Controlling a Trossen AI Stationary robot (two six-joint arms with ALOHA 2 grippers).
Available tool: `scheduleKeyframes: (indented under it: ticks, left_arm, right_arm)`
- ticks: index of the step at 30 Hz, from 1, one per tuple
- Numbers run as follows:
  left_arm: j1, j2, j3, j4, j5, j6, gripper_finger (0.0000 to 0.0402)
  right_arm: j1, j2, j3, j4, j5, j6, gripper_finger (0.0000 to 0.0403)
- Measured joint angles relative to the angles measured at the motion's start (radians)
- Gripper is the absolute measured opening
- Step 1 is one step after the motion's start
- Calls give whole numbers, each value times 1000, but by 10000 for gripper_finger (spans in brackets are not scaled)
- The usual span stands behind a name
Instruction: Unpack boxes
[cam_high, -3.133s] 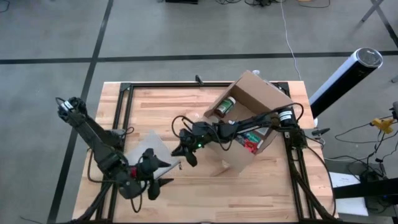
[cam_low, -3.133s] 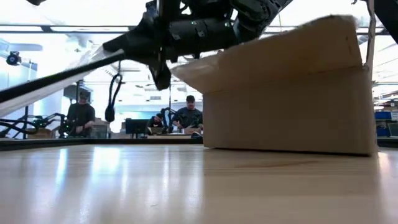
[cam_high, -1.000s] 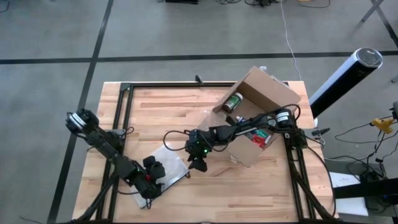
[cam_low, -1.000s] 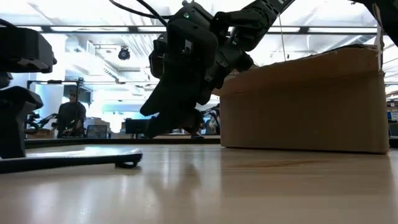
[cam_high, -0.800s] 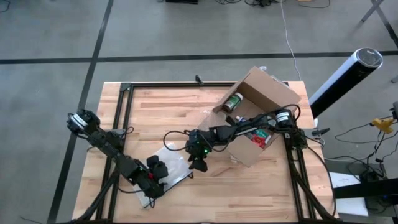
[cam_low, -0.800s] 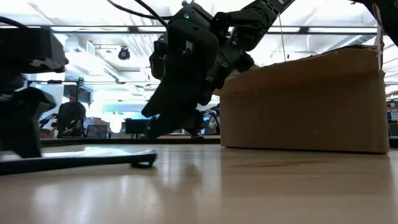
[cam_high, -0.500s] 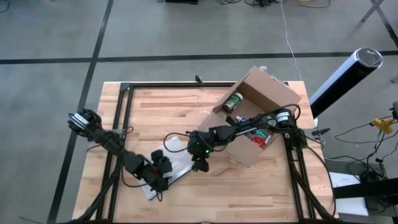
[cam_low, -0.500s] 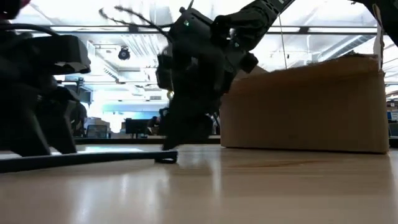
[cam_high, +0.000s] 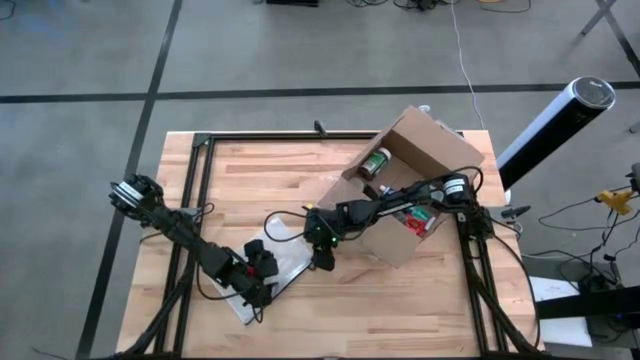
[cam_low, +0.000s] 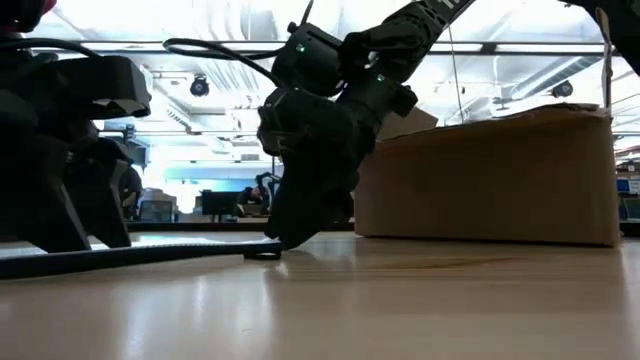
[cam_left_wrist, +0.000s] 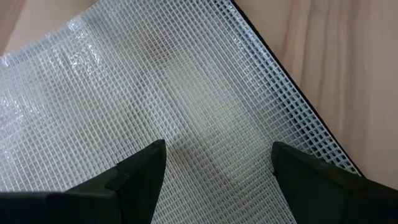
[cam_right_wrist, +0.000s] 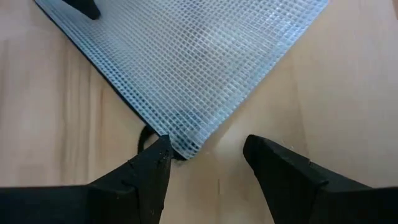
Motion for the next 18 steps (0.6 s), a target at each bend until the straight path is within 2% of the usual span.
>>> scheduleKeyframes:
  ticks: [13,18]
  left_arm:
    - [35,-1,1,84,-10,98,276]
    - [31,-33,30,-29,5,79,276]
  right_arm:
    - [1,0,0,29,-55,24,200]
    - [-2,0,-1,26,-52,22,200]
